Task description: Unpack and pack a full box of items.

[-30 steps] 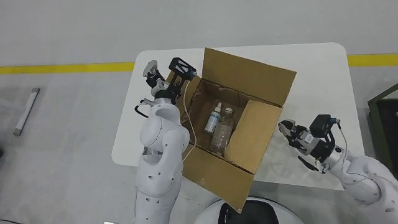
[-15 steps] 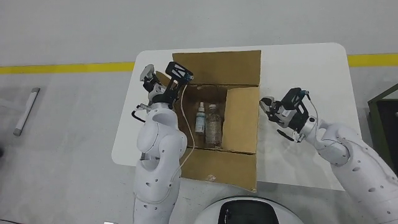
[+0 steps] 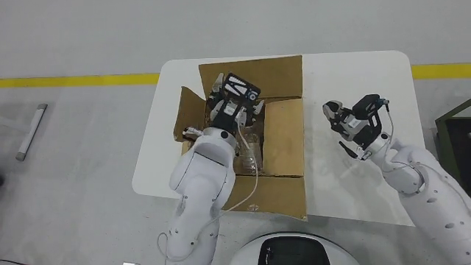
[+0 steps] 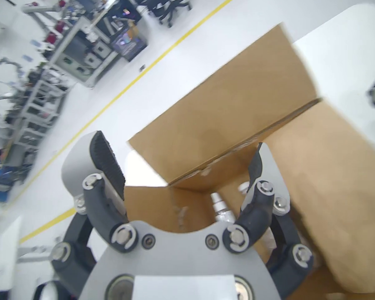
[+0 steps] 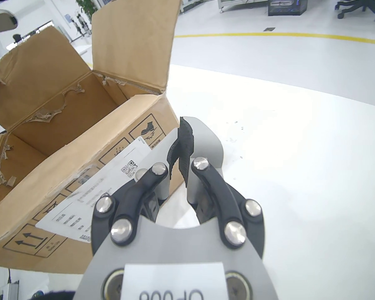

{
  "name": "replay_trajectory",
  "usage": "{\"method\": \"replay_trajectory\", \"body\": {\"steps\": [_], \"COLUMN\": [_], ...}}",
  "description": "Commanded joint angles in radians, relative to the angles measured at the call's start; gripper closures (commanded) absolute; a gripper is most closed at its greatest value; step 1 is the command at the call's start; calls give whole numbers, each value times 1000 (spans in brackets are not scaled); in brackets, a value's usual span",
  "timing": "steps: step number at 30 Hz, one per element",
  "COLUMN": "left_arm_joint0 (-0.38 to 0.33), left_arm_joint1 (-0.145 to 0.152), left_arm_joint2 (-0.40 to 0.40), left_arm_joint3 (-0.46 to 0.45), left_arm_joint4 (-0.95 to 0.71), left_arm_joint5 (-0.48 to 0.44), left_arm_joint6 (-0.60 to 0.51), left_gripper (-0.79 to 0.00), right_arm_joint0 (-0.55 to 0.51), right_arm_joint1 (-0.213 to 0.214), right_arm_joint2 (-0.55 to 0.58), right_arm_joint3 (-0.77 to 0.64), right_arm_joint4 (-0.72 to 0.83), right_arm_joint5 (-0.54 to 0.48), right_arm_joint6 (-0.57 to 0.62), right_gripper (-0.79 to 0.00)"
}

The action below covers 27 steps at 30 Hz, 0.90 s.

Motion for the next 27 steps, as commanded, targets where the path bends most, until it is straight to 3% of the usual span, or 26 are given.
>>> {"method": "replay_trajectory", "body": {"steps": [1, 5, 17, 22, 27], "left_arm_joint0": [-6, -30, -22, 5, -7], "left_arm_joint1": [-7, -23, -23, -28, -23], "left_arm_joint2": [9, 14, 14, -55, -157], "left_arm_joint3": [42, 119, 121, 149, 212], "left_arm_joint4": [-183, -471, -485, -796, -1109], "left_arm_joint5": [13, 76, 82, 175, 235], "left_arm_joint6": [-21, -72, -60, -36, -115], "left_gripper": [-785, -785, -785, -785, -785], "right_arm_joint0": [-32, -82, -105, -104, -111], "right_arm_joint1": [3, 6, 1, -1, -2], "right_arm_joint2": [29, 56, 48, 45, 41], "right_arm_joint3": [-29, -63, -87, -90, -95], "right_arm_joint4": [-10, -45, -80, -87, -96], "right_arm_joint5": [17, 51, 75, 72, 69], "right_arm_joint6": [-16, -52, -59, -55, -57], "right_gripper": [0, 0, 0, 0, 0]}}
